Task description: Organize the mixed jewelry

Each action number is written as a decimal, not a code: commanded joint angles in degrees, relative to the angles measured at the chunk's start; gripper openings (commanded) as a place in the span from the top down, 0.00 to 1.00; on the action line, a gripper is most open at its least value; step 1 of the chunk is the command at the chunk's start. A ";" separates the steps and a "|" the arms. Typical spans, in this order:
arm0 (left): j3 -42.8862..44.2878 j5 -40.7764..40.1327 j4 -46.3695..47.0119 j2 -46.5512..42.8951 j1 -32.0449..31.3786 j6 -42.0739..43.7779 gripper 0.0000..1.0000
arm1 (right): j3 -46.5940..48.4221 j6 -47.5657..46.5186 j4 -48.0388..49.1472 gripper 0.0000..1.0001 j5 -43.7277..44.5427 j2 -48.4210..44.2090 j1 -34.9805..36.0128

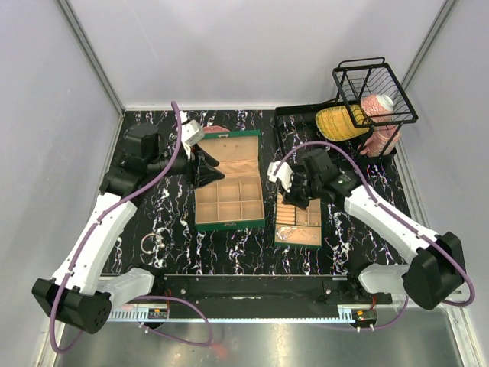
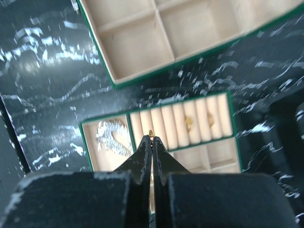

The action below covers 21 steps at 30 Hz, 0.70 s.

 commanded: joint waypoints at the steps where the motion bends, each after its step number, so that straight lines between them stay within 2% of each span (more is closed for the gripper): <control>1: -0.29 1.22 3.83 0.36 0.60 -0.41 0.50 | -5.64 -4.99 4.45 1.00 0.61 -0.20 -2.07; 6: -0.55 1.13 3.92 0.89 0.77 -0.32 0.50 | -8.64 -6.66 8.07 1.00 -0.18 3.05 -2.95; 21: -1.52 1.04 4.44 0.71 1.21 -0.23 0.50 | -8.55 -8.77 12.82 1.00 -0.10 12.98 -3.66</control>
